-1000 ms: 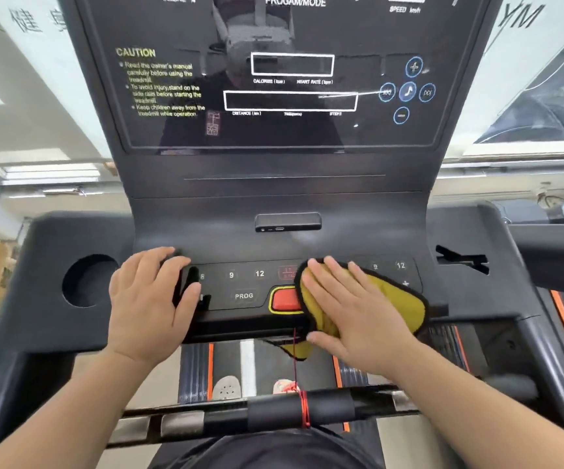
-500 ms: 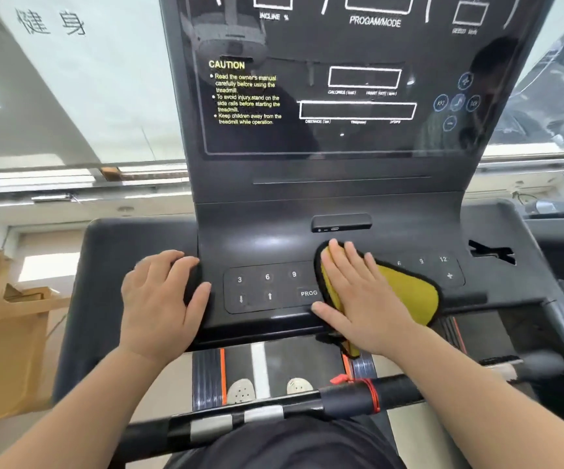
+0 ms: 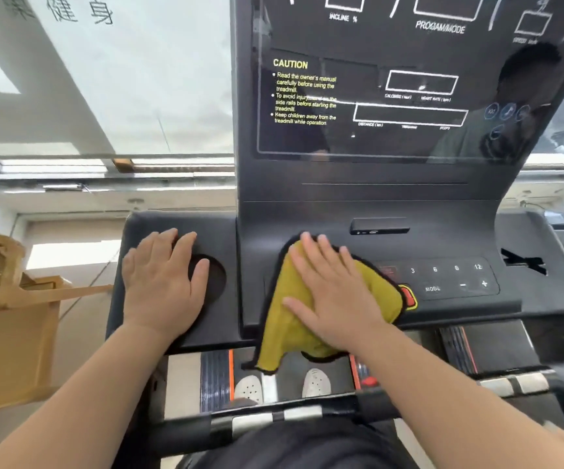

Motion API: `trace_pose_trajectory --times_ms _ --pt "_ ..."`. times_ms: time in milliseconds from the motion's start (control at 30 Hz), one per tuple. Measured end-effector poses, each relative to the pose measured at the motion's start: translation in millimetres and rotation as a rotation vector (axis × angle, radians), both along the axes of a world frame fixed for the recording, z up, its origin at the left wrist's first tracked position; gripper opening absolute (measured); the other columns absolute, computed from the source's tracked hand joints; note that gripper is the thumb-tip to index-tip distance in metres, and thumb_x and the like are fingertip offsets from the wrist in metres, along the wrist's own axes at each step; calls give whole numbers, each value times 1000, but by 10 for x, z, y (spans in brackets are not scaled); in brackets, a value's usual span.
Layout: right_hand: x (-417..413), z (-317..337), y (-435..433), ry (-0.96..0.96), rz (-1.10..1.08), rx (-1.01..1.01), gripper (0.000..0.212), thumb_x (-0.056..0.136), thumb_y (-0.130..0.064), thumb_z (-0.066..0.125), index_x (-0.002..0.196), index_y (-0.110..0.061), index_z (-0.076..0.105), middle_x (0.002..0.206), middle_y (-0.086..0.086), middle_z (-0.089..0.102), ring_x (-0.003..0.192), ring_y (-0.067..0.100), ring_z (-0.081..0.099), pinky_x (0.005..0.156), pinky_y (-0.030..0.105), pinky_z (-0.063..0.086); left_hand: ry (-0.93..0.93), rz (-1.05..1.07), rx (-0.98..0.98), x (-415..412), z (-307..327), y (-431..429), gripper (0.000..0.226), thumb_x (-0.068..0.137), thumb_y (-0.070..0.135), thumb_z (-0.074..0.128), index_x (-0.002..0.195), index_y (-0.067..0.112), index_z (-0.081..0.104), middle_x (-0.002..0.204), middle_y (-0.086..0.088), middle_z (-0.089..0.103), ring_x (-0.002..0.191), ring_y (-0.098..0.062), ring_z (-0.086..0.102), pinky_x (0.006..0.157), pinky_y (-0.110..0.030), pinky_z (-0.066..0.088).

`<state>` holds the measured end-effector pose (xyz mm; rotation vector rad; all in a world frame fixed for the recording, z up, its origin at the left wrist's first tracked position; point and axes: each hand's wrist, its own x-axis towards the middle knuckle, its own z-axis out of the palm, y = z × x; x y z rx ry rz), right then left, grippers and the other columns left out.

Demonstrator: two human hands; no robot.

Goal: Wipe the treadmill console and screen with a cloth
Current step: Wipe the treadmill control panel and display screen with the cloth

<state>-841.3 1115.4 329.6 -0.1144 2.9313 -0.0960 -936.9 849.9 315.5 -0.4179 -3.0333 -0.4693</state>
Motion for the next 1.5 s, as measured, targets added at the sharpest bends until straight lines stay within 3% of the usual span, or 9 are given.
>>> trace_pose_trajectory --times_ms 200,367,500,700,867,1033,1200,1333,1500 --pt "-156 58 -181 -2 -288 16 96 93 -80 5 163 -16 -13 170 10 -22 157 30 -18 128 54 -1 20 -1 182 -13 0 -46 50 97 41 34 136 16 55 137 -9 59 129 -34 50 109 -56 35" --pt "-322 22 -856 -30 190 -1 79 101 -68 24 165 -23 7 173 1 -10 158 27 -18 127 56 -6 42 -21 256 -29 -3 -49 49 99 40 32 133 15 57 131 -9 63 124 -35 55 104 -57 38" --pt "-263 -53 -734 7 290 -1 70 105 -62 25 165 -26 13 173 -4 0 159 23 -10 128 51 -6 34 -9 237 -33 -10 -52 50 98 42 31 129 16 61 133 -10 63 125 -35 55 105 -58 36" --pt "-34 18 174 13 -175 13 81 99 -67 17 165 -24 0 173 -3 -12 158 19 -14 129 50 5 27 -7 225 -39 -4 -56 49 98 42 32 126 16 62 133 -9 62 126 -35 53 107 -58 34" --pt "-129 86 -180 -57 -263 52 107 87 -85 3 162 -11 -13 170 13 -21 157 32 -19 128 54 -2 25 -6 224 -32 -6 -61 48 98 42 32 126 16 62 133 -9 62 126 -34 53 107 -58 34" --pt "-263 39 -784 -39 58 12 89 98 -73 19 165 -19 -3 172 7 -16 157 30 -20 127 56 -5 39 -2 224 -22 -17 -61 48 99 41 31 125 15 62 132 -9 63 126 -35 54 107 -58 35" --pt "-193 -13 -607 -20 191 -68 66 105 -55 21 164 -30 7 173 -8 -7 159 19 -14 129 47 -5 34 9 213 -25 -29 -59 46 99 41 33 125 16 63 134 -9 62 127 -35 53 108 -58 34" --pt "-112 20 120 14 -28 -18 67 103 -54 16 165 -31 7 173 -9 -6 159 19 -9 129 50 7 13 13 178 -33 -17 -37 42 97 39 39 126 17 62 136 -8 60 128 -33 51 110 -57 32" --pt "-238 16 -32 39 -265 16 86 97 -68 7 164 -16 -5 172 10 -16 158 31 -14 128 52 0 -12 15 134 -24 -4 -36 39 95 36 44 127 19 60 138 -6 59 130 -30 48 113 -57 30"
